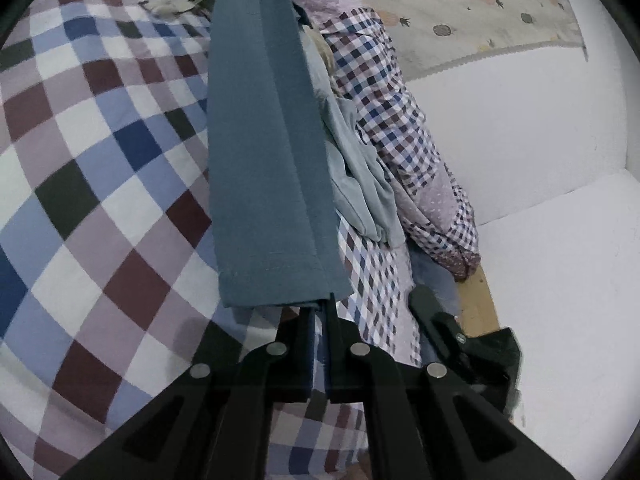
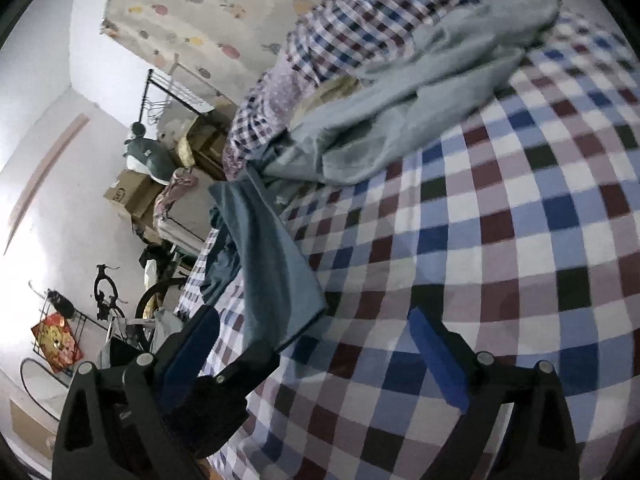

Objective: Fold clothes
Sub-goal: 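Lift the dark teal shirt with the left tool and drag it across the bed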

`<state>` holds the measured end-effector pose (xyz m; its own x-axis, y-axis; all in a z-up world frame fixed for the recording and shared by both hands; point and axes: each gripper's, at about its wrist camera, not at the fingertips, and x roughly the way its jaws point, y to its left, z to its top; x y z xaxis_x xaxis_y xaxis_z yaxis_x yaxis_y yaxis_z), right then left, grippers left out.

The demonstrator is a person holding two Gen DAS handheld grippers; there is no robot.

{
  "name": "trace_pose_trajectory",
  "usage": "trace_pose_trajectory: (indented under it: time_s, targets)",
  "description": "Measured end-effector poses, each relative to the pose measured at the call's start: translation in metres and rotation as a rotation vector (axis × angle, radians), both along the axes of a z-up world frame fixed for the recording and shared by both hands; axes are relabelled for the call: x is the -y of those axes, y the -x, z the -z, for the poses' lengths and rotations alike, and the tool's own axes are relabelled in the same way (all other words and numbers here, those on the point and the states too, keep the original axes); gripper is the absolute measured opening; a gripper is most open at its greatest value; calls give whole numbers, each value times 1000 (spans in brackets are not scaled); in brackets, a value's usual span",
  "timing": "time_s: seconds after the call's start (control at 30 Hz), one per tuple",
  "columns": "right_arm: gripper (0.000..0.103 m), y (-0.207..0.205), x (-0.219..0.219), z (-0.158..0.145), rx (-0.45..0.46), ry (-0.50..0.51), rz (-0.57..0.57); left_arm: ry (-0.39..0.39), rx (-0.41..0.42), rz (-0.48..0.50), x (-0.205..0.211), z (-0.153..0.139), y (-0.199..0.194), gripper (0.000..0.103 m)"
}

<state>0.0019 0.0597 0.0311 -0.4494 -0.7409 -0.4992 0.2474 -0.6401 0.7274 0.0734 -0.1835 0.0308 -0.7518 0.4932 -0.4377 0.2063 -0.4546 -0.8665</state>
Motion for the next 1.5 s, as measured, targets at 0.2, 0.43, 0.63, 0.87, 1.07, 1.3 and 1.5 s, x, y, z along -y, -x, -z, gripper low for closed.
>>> trace_pose_trajectory:
  time_s: [0.2, 0.43, 0.63, 0.87, 1.07, 1.3, 1.5]
  targets:
    - [98, 10, 15, 11, 37, 9, 12, -45, -27, 4, 4, -1, -2, 1]
    - [67, 12, 43, 12, 17, -38, -22, -60, -28, 20, 13, 3, -7, 1]
    - [6, 11, 56, 14, 6, -58, -18, -51, 23, 23, 20, 12, -11, 1]
    - [0, 10, 33, -3, -85, -89, 71, 25, 27, 17, 26, 2, -18, 30]
    - [0, 11, -11, -27, -153, -100, 158, 111, -16, -35, 38, -11, -28, 62]
    - [0, 9, -72, -53, -214, -158, 279, 133, -13, -73, 51, -6, -22, 63]
    - [0, 3, -146, -70, -237, -225, 421, 170, -25, -94, 57, -9, -14, 63]
